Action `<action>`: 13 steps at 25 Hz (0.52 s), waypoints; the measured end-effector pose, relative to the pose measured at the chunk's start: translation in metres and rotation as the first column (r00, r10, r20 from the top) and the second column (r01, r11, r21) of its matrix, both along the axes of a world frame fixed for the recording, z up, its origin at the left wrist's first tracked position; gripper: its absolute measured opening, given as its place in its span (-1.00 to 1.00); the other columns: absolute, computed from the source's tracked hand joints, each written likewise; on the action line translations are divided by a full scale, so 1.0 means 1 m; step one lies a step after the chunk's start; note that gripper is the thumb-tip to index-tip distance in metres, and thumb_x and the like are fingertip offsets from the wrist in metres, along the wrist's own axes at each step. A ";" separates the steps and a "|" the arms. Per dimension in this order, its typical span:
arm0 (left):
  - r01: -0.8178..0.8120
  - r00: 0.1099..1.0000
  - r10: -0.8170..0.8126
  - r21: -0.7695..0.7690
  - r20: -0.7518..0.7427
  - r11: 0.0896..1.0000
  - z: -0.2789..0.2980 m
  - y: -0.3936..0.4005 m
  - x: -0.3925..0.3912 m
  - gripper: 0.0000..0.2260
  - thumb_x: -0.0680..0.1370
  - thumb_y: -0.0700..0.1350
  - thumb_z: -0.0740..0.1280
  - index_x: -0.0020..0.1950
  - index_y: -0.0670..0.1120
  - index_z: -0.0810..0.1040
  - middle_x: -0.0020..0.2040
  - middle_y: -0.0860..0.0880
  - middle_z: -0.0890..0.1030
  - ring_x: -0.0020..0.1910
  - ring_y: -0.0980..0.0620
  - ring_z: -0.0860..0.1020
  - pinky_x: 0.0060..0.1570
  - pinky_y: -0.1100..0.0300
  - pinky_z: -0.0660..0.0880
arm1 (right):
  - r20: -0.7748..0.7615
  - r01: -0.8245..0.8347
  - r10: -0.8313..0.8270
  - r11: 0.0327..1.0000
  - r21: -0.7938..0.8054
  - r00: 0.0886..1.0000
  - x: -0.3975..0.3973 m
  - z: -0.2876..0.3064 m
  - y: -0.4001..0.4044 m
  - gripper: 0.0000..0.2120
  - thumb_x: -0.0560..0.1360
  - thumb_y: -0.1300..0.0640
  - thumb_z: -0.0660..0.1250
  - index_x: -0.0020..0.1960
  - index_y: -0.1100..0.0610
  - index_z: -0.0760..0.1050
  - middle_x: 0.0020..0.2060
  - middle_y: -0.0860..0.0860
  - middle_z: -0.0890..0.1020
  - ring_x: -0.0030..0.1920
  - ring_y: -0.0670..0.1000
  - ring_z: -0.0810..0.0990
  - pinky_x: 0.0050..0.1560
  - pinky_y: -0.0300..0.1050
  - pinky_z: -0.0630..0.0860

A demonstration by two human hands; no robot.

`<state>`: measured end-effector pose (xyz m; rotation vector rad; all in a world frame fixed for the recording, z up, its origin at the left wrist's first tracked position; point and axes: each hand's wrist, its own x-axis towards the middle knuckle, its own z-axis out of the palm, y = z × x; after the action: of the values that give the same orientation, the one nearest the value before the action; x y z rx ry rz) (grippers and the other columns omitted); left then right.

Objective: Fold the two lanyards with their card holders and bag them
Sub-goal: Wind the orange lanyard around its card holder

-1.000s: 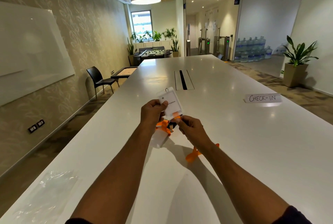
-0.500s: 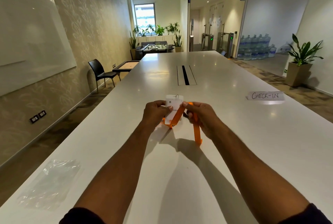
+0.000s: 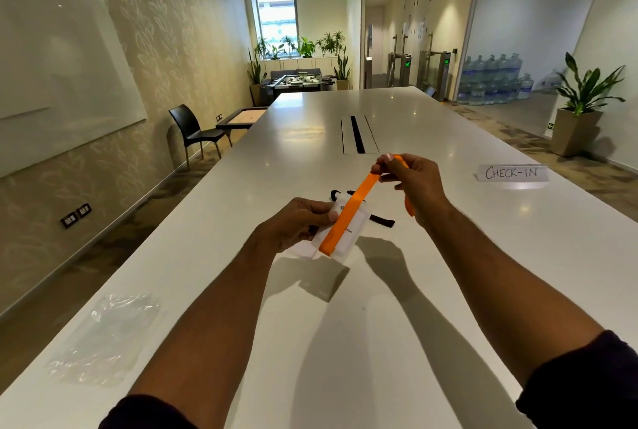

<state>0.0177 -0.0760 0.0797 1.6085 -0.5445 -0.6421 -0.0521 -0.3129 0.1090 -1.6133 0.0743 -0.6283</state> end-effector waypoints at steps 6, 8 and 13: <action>0.031 0.999 -0.030 -0.019 0.027 0.999 0.003 -0.001 -0.002 -0.77 0.54 -0.22 0.40 0.20 -0.15 0.64 0.15 -0.20 0.68 0.10 -0.14 0.68 0.05 0.03 0.65 | -0.288 0.166 -0.230 0.959 -0.229 0.930 0.001 -0.031 0.002 -0.53 0.58 -0.22 0.33 0.24 0.14 0.55 0.04 -0.07 0.65 0.07 0.01 0.62 0.17 0.02 0.56; -0.004 0.999 0.004 -0.021 0.040 1.000 0.003 -0.003 -0.001 -0.74 0.54 -0.22 0.41 0.23 -0.18 0.63 0.18 -0.23 0.67 0.12 -0.18 0.66 0.08 -0.01 0.64 | -0.210 0.156 -0.219 0.947 -0.279 0.953 -0.001 -0.041 0.007 -0.61 0.59 -0.08 0.37 0.34 0.08 0.51 0.15 -0.04 0.63 0.15 0.02 0.62 0.22 0.05 0.57; -0.048 0.996 0.051 -0.033 0.078 0.998 0.000 -0.014 0.000 -0.67 0.55 -0.20 0.41 0.30 -0.24 0.58 0.19 -0.25 0.66 0.17 -0.26 0.64 0.16 -0.10 0.60 | -0.054 -0.253 0.247 0.936 -0.244 0.967 -0.008 -0.050 0.017 -0.55 0.49 0.44 0.42 0.33 0.14 0.55 0.24 0.10 0.64 0.21 0.06 0.63 0.18 -0.02 0.63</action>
<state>0.0176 -0.0898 0.0798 1.6178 -0.5680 -0.5326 -0.0598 -0.2954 0.0589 -1.8363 -0.1995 -0.4334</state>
